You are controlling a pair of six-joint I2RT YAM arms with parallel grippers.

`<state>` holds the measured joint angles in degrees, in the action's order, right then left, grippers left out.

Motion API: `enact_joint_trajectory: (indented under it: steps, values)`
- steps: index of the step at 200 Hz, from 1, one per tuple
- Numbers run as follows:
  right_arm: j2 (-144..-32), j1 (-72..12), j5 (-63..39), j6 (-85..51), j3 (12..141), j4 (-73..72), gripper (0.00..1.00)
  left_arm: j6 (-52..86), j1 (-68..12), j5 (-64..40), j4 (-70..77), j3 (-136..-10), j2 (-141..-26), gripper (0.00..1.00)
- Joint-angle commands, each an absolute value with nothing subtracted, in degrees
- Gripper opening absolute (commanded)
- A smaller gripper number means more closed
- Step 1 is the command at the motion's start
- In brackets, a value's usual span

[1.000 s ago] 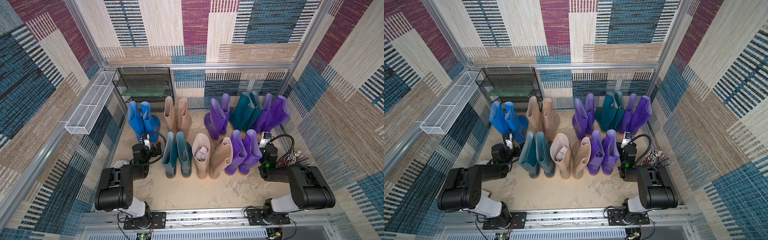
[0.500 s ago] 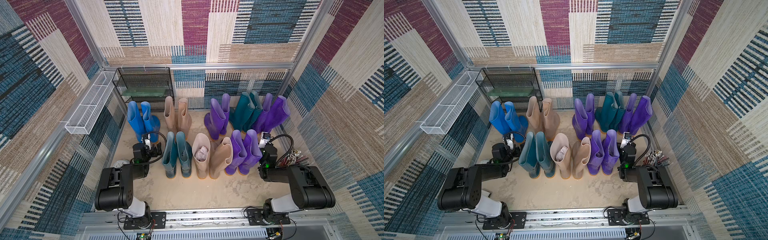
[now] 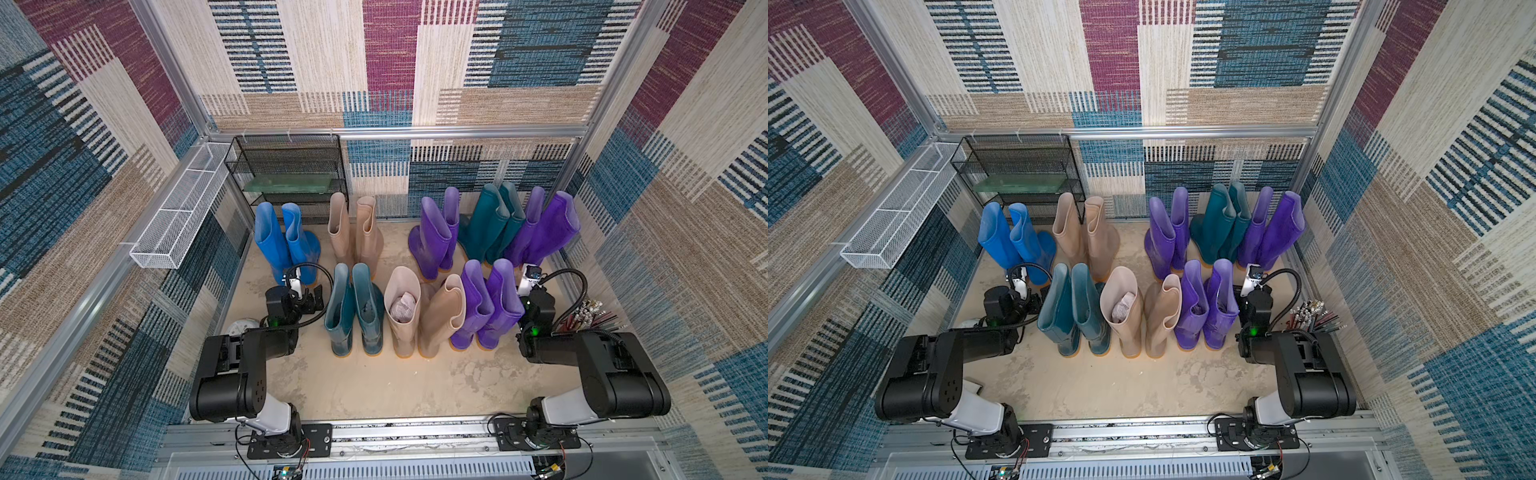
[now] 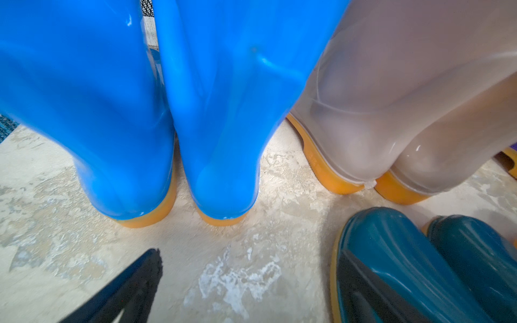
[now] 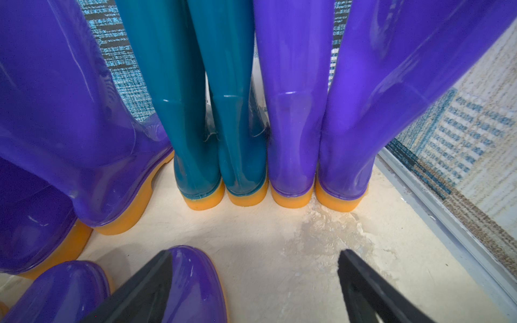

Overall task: Match and arrange rain boots in pairs
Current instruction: Reset both arms

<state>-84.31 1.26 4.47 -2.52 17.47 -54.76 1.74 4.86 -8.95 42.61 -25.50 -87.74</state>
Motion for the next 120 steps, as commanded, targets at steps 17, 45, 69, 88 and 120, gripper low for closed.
enact_joint_trajectory:
  steps: [17,45,69,88,120]
  values:
    - [-84.55,2.38,-1.06,-1.1,18.26,-56.71,0.95,0.18,4.83,-8.88,42.8,-25.87,-87.87,1.0]
    - [-84.46,2.4,-1.05,-1.1,18.15,-56.85,0.95,0.08,4.83,-8.88,42.65,-25.93,-87.94,1.0]
    - [-84.47,2.44,-1.05,-1.0,18.14,-56.86,0.95,0.09,4.83,-8.88,42.63,-25.93,-87.88,1.0]
    - [-84.46,2.43,-1.04,-1.04,18.14,-56.88,0.95,0.09,4.79,-8.88,42.54,-26.03,-87.87,1.0]
    - [-84.33,2.3,-1.01,-1.01,17.98,-56.95,0.95,0.0,4.48,-8.57,41.49,-26.98,-88.51,1.0]
